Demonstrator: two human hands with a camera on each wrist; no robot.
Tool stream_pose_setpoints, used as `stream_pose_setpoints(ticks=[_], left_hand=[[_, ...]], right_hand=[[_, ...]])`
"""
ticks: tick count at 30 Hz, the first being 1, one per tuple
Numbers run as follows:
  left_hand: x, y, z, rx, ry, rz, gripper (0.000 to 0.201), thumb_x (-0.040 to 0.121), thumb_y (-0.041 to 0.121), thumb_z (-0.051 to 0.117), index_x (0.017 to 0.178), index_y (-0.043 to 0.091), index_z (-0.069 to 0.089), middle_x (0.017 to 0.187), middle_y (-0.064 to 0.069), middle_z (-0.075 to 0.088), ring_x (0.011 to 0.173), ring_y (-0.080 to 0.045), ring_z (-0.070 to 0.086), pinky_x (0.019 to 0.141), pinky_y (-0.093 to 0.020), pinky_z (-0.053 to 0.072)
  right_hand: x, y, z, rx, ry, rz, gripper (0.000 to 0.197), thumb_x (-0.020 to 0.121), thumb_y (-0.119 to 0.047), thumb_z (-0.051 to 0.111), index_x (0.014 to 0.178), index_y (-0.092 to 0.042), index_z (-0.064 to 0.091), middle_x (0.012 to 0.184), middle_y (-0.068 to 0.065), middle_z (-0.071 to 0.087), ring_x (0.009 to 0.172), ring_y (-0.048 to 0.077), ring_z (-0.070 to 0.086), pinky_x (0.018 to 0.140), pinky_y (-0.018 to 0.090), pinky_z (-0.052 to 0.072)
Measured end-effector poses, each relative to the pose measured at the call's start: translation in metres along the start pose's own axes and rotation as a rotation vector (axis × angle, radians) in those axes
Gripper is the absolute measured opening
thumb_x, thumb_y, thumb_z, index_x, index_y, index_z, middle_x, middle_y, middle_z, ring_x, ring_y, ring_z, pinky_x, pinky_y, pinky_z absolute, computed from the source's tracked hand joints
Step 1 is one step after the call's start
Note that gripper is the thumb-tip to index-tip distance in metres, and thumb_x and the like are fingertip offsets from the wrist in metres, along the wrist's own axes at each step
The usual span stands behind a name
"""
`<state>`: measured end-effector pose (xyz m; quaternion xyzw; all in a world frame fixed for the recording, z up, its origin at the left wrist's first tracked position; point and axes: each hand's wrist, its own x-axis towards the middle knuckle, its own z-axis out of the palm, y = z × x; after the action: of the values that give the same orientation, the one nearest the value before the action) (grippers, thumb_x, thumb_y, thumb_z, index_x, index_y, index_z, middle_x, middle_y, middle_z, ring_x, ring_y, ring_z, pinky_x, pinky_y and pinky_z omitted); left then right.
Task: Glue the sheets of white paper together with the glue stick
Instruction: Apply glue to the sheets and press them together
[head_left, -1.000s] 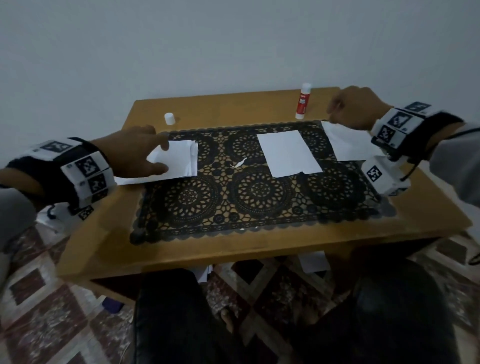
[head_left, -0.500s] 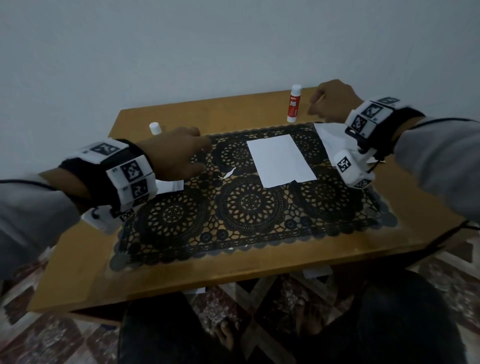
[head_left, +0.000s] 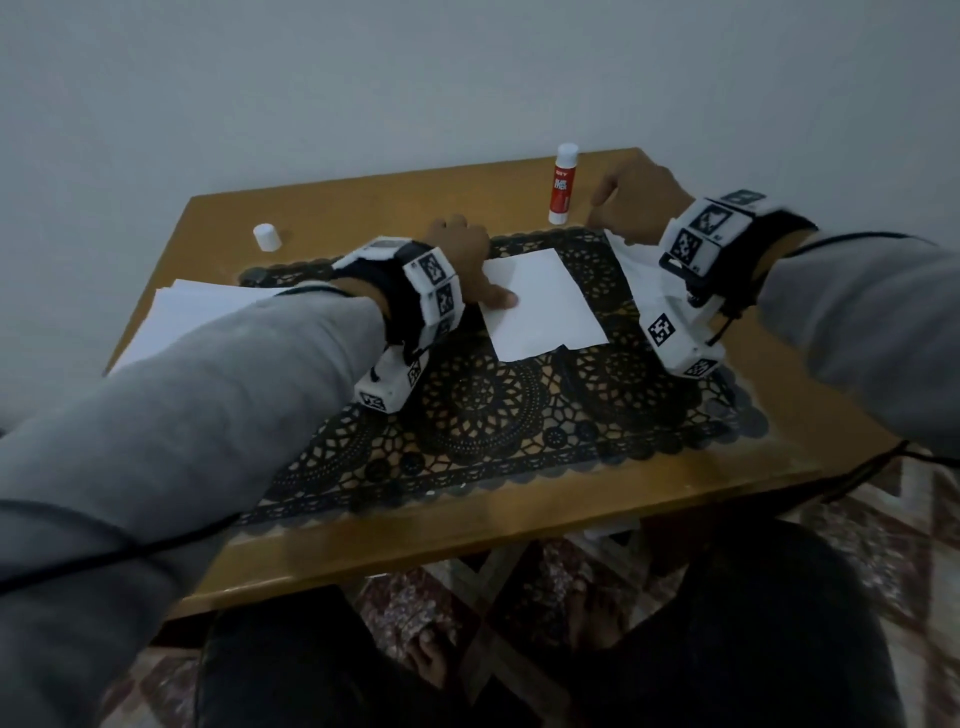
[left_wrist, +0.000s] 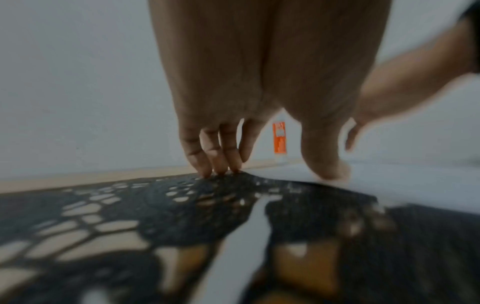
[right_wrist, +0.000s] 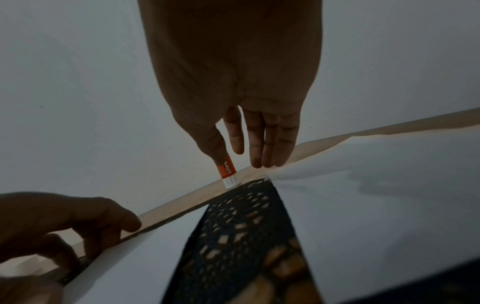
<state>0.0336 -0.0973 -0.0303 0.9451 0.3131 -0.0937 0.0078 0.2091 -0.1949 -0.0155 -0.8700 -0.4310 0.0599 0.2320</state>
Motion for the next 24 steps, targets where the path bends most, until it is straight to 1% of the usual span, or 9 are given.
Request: stream_pose_setpoints(ticks=[2,3,5,7,9,12,16,22,24], left_hand=[[0.006,0.0,-0.006,-0.107,-0.052,-0.004,0.052,0.073,0.06,0.069,0.075,0.013,0.047,0.071,-0.003,0.043,0.068,-0.018,0.044,0.057,-0.03,0.032],[0.008,0.0,-0.009,-0.165,-0.086,-0.005,0.051,0.073,0.055,0.073,0.069,0.012,0.045,0.067,-0.002,0.043,0.061,-0.016,0.042,0.051,-0.029,0.028],[0.01,0.0,-0.011,-0.258,-0.119,-0.011,0.039,0.076,0.041,0.076,0.082,0.007,0.057,0.08,-0.008,0.054,0.071,-0.021,0.051,0.053,-0.028,0.032],[0.012,-0.001,-0.01,-0.297,-0.058,-0.029,0.044,0.08,0.028,0.074,0.114,0.006,0.057,0.113,-0.014,0.056,0.102,-0.027,0.055,0.073,-0.031,0.041],[0.003,-0.006,-0.016,-0.312,0.055,-0.026,0.049,0.082,0.018,0.071,0.126,0.006,0.052,0.128,-0.013,0.052,0.114,-0.029,0.051,0.083,-0.033,0.039],[-0.016,-0.018,-0.036,-0.426,0.127,0.02,0.037,0.076,0.007,0.071,0.11,0.013,0.056,0.108,-0.009,0.059,0.098,-0.025,0.055,0.074,-0.031,0.045],[-0.051,-0.035,-0.062,-0.773,-0.024,0.104,0.035,0.078,-0.008,0.068,0.101,0.011,0.053,0.082,-0.015,0.061,0.073,-0.023,0.056,0.058,-0.029,0.051],[-0.069,-0.042,-0.053,-0.292,-0.167,0.172,0.024,0.079,0.002,0.07,0.099,0.007,0.057,0.08,-0.005,0.062,0.071,-0.019,0.052,0.068,-0.028,0.044],[-0.071,-0.037,-0.038,-0.201,-0.176,0.217,0.024,0.08,0.006,0.07,0.101,0.004,0.058,0.083,-0.005,0.06,0.075,-0.022,0.054,0.069,-0.03,0.044]], right_hand=[[-0.002,0.001,-0.001,0.003,-0.012,-0.003,0.024,0.08,-0.007,0.065,0.102,0.004,0.067,0.108,0.02,0.066,0.093,0.033,0.064,0.084,0.043,0.055],[-0.002,0.002,-0.003,0.004,-0.014,0.0,0.026,0.08,-0.008,0.065,0.103,0.005,0.066,0.109,0.021,0.066,0.092,0.033,0.063,0.084,0.044,0.054],[-0.003,0.004,-0.005,-0.001,-0.008,-0.007,0.029,0.081,-0.01,0.065,0.105,0.006,0.065,0.11,0.023,0.065,0.092,0.032,0.063,0.084,0.044,0.054],[-0.004,0.005,-0.007,-0.004,-0.009,-0.021,0.03,0.08,-0.012,0.067,0.105,0.005,0.065,0.111,0.021,0.065,0.095,0.033,0.063,0.083,0.046,0.054],[-0.005,0.006,-0.01,-0.007,-0.003,-0.034,0.029,0.079,-0.015,0.071,0.104,0.001,0.067,0.111,0.017,0.065,0.095,0.03,0.063,0.083,0.045,0.056],[-0.007,0.009,-0.014,-0.007,0.006,-0.045,0.029,0.079,-0.017,0.071,0.104,-0.002,0.068,0.111,0.013,0.066,0.091,0.025,0.062,0.083,0.041,0.055],[-0.008,0.007,-0.016,0.002,0.021,-0.041,0.033,0.08,-0.013,0.07,0.109,0.002,0.065,0.112,0.015,0.065,0.082,0.023,0.057,0.074,0.035,0.051],[-0.004,-0.001,-0.009,0.022,0.005,0.028,0.052,0.076,-0.021,0.07,0.117,0.007,0.056,0.12,0.026,0.059,0.09,0.035,0.062,0.086,0.051,0.052],[0.0,-0.006,-0.004,0.068,0.003,0.05,0.058,0.078,-0.024,0.073,0.123,0.006,0.052,0.126,0.025,0.056,0.102,0.039,0.061,0.081,0.046,0.051]])
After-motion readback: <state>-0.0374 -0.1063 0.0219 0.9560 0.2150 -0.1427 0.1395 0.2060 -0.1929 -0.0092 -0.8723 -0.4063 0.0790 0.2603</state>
